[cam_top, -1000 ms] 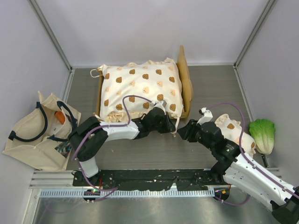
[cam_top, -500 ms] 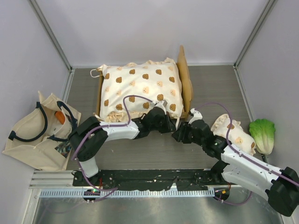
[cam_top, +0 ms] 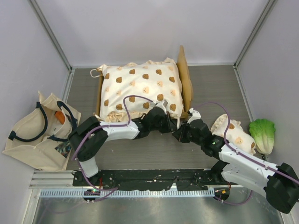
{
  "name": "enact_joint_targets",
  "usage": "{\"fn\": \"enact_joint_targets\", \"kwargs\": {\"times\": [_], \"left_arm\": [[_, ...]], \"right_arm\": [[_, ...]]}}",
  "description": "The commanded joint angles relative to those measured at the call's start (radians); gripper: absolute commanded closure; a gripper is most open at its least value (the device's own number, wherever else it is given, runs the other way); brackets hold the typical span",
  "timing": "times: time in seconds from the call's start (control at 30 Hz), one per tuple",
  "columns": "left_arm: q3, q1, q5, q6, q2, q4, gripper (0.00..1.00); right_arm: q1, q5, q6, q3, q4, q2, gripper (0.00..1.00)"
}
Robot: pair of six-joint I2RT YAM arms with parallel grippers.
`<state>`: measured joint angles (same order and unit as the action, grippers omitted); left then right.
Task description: Set up the pet bed
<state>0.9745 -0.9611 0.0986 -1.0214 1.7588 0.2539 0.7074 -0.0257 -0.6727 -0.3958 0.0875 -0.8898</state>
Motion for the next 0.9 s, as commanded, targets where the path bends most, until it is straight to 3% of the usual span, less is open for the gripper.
{"fn": "enact_joint_targets", "kwargs": {"times": [0.0, 0.03, 0.07, 0.13, 0.17, 0.23, 0.57, 0.67, 0.87], "left_arm": [[-0.016, -0.001, -0.006, 0.006, -0.024, 0.056, 0.98], [-0.019, -0.002, -0.016, 0.012, -0.03, 0.042, 0.9], [-0.028, -0.002, -0.023, 0.02, -0.039, 0.036, 0.73], [-0.045, -0.001, -0.057, 0.049, -0.077, 0.027, 0.68], [-0.063, -0.001, -0.069, 0.059, -0.093, 0.024, 0.49], [-0.076, -0.001, -0.091, 0.093, -0.136, -0.008, 0.31], [-0.155, -0.013, -0.226, 0.309, -0.248, -0.1, 0.0], [-0.131, -0.018, -0.298, 0.349, -0.211, -0.162, 0.0], [-0.132, -0.036, -0.401, 0.356, -0.144, -0.125, 0.0]], "right_arm": [[0.001, -0.032, 0.009, 0.011, -0.032, 0.025, 0.99], [0.0, -0.039, 0.005, 0.011, -0.023, 0.026, 0.99], [0.001, -0.046, 0.005, 0.009, 0.001, 0.028, 0.99], [0.001, -0.059, 0.004, 0.011, 0.024, 0.035, 0.99], [0.001, -0.059, 0.007, 0.014, 0.034, 0.04, 0.99], [0.001, -0.06, 0.002, 0.029, 0.034, 0.054, 0.99], [0.0, -0.091, -0.007, 0.034, 0.047, 0.038, 0.99], [0.0, -0.091, -0.004, 0.028, 0.044, 0.034, 0.99], [0.0, -0.085, 0.001, 0.022, 0.041, 0.031, 0.99]]}}
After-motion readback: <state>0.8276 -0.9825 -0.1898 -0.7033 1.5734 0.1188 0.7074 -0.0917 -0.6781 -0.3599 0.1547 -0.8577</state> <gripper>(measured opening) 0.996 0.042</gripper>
